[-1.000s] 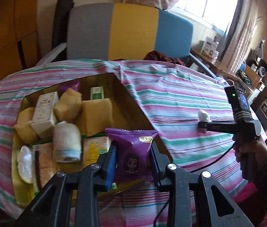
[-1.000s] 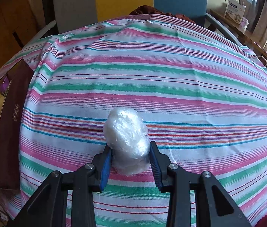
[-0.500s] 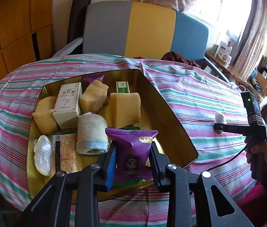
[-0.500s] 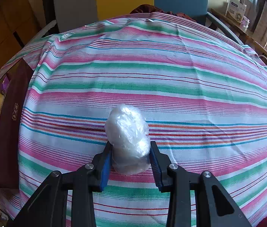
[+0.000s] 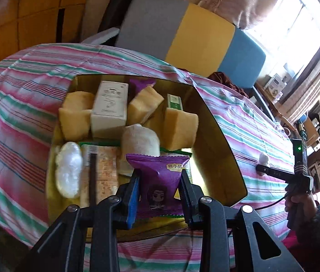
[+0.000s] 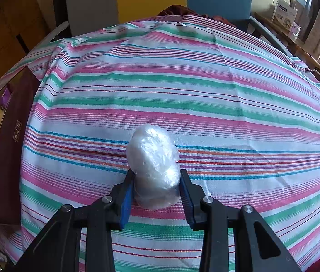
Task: Organize objects
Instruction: 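Carry the purple packet into the gold tray and open the left tool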
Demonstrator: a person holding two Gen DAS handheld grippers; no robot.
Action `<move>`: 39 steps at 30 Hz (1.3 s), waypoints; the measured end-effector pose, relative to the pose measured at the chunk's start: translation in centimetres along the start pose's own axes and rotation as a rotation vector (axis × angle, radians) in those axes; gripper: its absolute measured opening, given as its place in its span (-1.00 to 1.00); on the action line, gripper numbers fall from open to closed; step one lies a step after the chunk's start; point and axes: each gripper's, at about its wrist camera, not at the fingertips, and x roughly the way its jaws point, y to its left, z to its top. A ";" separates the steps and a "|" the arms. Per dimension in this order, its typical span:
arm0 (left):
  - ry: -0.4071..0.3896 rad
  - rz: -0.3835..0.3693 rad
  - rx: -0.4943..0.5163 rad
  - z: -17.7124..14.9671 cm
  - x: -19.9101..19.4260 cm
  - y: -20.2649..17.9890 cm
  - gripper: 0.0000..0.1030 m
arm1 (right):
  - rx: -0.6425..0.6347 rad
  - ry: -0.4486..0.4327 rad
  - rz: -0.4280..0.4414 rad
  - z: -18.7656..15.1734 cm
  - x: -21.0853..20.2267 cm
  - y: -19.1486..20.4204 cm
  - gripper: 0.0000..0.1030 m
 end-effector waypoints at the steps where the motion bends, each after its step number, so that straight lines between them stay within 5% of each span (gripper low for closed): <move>1: 0.003 -0.004 0.012 0.2 0.4 -0.6 -0.37 | -0.001 0.000 -0.001 0.0 0.0 0.1 -0.28; 11: 0.085 -0.043 0.184 2.6 6.8 -7.8 -0.37 | -0.003 0.002 -0.001 -0.1 0.0 0.1 -0.28; 23: 0.162 0.035 0.228 2.6 11.6 -9.0 -0.34 | -0.008 0.004 0.001 0.1 0.0 0.2 -0.28; 33: 0.121 0.064 0.244 2.2 11.0 -9.2 -0.13 | -0.008 0.005 0.002 0.2 0.0 0.1 -0.28; 39: 0.000 0.100 0.268 2.1 7.2 -9.4 -0.12 | -0.013 0.001 -0.005 0.1 0.0 0.2 -0.28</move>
